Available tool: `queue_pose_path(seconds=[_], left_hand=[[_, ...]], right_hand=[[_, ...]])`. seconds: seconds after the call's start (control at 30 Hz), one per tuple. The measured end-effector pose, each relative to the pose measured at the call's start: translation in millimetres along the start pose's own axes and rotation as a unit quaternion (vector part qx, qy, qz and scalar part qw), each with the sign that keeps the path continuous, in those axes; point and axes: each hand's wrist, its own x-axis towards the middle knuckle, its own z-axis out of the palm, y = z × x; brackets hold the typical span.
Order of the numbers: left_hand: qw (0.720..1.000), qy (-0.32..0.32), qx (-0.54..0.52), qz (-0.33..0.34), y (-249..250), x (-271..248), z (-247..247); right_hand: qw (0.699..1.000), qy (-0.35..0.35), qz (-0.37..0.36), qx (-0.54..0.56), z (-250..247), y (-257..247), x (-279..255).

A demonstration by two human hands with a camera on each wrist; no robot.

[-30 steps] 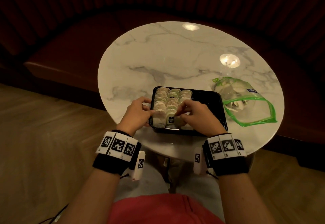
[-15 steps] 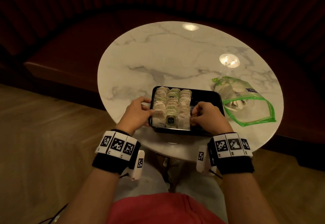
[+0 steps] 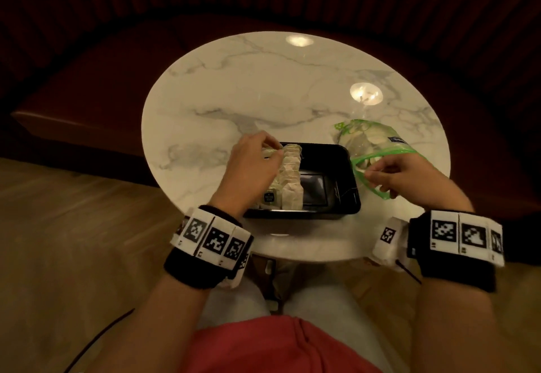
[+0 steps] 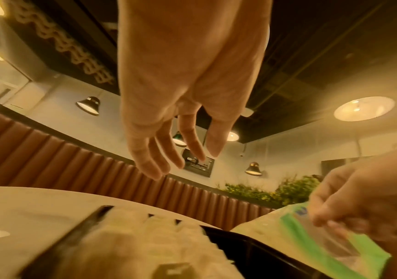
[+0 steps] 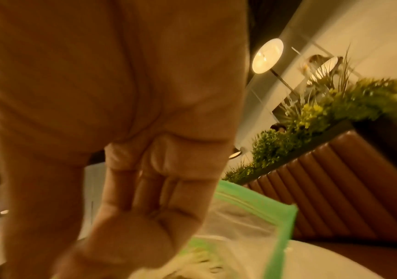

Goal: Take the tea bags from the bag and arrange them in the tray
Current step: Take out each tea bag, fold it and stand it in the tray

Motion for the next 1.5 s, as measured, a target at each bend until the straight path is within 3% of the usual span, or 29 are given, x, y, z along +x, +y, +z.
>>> queue_pose_path(seconds=[0.17,0.4,0.6,0.8,0.93,1.07,1.27,1.4,1.5], left_hand=[[0.985,-0.135,0.005,0.103,30.2,-3.7,54.3],[0.955,-0.257,0.082,0.125,56.0,14.3,102.8],[0.954,-0.267,0.098,0.099,61.1,19.3,105.4],[0.948,-0.280,0.112,0.101,62.9,19.0,103.1],[0.947,-0.281,0.114,0.103,61.3,21.4,99.4],[0.950,-0.281,0.098,0.092,60.0,22.2,97.4],[0.957,-0.271,0.064,0.083,62.1,22.4,94.4],[0.960,-0.258,0.052,0.091,63.3,24.4,94.3],[0.963,-0.249,0.034,0.096,62.9,28.2,94.3]], right_hand=[[0.993,0.092,0.010,-0.068,0.9,33.0,16.0],[0.987,0.131,0.017,-0.095,17.9,42.1,40.9],[0.981,0.109,0.071,-0.142,21.1,25.1,57.5],[0.976,0.012,0.161,-0.146,25.1,4.2,74.8],[0.971,-0.015,0.139,-0.194,20.4,-10.4,73.3],[0.986,0.044,0.118,-0.106,18.6,-6.2,86.0],[0.977,0.099,0.143,-0.121,21.1,16.6,69.2],[0.975,0.207,0.062,-0.055,16.6,25.2,53.5],[0.977,0.209,0.019,0.043,10.2,24.4,38.2]])
